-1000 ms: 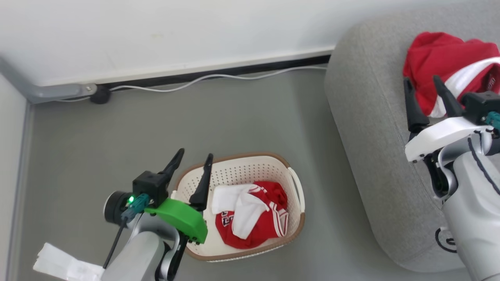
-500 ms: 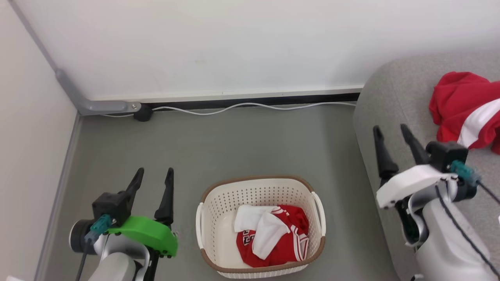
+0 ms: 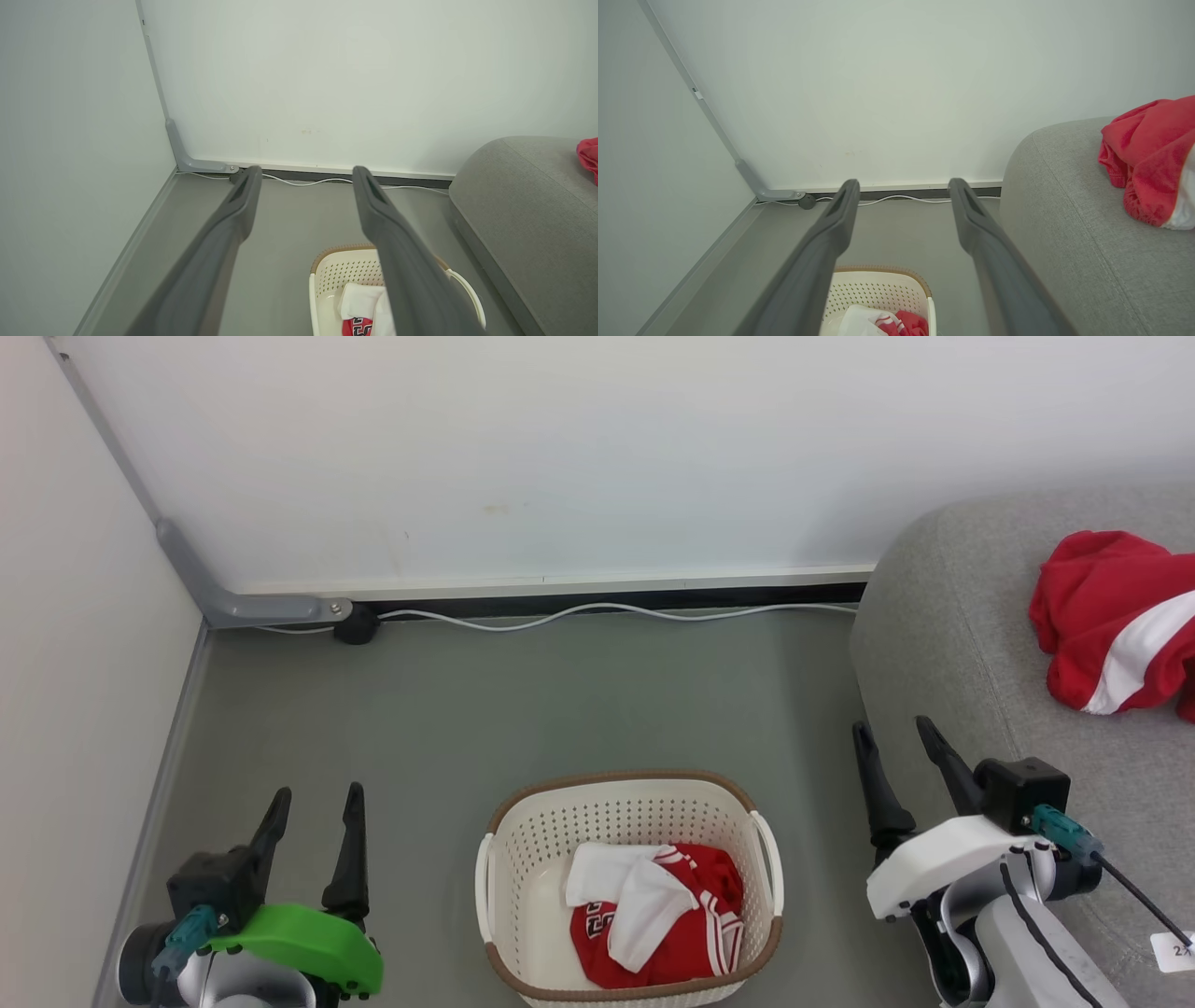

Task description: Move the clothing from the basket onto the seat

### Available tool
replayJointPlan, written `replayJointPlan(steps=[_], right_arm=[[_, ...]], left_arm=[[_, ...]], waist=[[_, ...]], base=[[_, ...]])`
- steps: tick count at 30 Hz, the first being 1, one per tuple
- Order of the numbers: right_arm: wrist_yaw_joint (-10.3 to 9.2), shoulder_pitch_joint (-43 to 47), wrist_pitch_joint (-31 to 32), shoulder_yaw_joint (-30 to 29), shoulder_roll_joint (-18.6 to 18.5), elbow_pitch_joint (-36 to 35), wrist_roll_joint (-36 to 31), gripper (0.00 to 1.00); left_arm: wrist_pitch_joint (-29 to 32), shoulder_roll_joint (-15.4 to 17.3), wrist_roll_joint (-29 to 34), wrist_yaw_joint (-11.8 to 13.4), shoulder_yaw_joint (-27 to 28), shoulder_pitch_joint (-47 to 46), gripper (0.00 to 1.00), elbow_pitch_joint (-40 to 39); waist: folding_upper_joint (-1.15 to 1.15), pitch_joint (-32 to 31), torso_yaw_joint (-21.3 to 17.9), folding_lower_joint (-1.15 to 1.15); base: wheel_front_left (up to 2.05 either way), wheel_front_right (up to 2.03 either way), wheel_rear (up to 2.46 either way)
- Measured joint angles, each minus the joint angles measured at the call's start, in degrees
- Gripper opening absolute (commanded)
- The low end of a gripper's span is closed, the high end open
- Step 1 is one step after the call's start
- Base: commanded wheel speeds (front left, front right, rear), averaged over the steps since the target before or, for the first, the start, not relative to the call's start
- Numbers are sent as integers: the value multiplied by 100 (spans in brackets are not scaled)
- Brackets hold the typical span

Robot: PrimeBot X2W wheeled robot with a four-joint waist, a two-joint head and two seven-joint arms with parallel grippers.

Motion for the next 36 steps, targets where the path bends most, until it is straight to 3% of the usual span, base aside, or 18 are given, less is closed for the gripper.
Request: replayJointPlan(steps=[36], right_arm=[[-278,907,0,31,45,-782,-8,100]], left_arm=[[0,-2,335,12,546,896,100,-386]], waist=[[0,-150,-131,0]], base=[[0,0,0]])
